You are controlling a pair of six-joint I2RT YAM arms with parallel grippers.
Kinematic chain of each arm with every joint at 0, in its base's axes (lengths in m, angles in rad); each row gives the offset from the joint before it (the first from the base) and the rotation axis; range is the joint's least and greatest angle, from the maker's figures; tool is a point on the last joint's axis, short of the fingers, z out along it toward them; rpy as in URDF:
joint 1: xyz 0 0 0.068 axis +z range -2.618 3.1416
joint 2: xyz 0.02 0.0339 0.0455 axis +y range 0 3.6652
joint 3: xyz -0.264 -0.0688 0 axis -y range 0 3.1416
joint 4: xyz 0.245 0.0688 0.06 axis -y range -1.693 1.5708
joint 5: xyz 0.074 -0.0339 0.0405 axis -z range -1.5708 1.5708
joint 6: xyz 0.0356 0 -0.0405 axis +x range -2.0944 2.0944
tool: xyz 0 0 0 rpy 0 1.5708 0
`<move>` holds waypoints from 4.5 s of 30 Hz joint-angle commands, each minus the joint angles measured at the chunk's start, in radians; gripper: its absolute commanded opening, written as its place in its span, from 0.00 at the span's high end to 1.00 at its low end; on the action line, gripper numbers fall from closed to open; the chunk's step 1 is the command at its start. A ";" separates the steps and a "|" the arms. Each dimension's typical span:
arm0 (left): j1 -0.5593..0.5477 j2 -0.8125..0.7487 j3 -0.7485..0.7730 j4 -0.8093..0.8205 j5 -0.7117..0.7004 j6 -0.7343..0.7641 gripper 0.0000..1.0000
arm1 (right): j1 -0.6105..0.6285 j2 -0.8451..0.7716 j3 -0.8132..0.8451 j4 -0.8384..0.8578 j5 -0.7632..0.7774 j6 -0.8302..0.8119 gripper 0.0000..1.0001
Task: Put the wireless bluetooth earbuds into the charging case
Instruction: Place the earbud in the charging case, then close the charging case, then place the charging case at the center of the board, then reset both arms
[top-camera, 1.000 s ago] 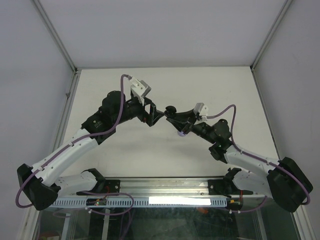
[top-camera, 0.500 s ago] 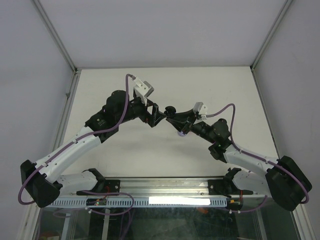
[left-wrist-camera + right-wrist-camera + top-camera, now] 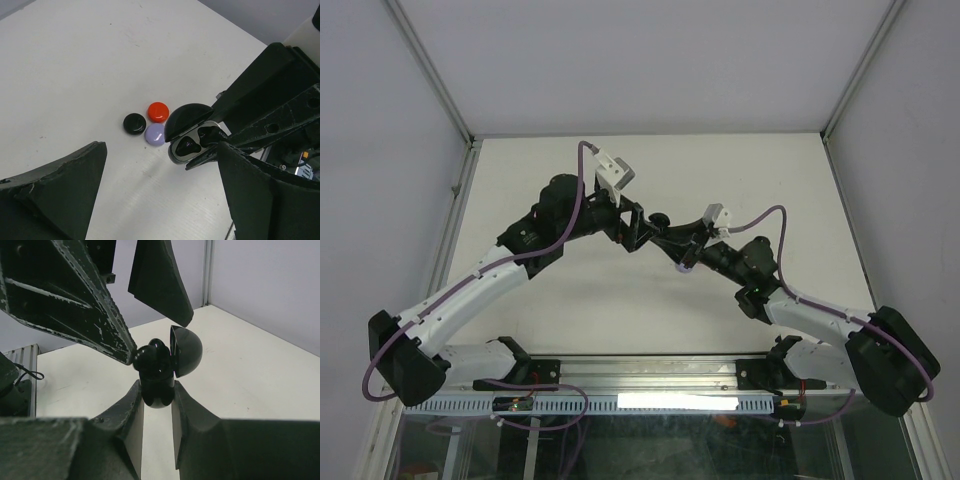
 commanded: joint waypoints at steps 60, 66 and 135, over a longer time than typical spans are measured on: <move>0.218 -0.104 -0.080 0.098 0.185 -0.232 0.06 | -0.143 -0.032 0.089 -0.459 -0.112 0.260 1.00; 0.357 -0.121 -0.145 -0.032 -0.086 -0.246 0.01 | -0.263 -0.090 0.072 -0.741 -0.022 0.323 1.00; 0.548 -0.749 -0.271 -0.160 -0.358 -0.240 0.01 | -0.397 -0.824 0.358 -1.460 0.655 0.034 0.01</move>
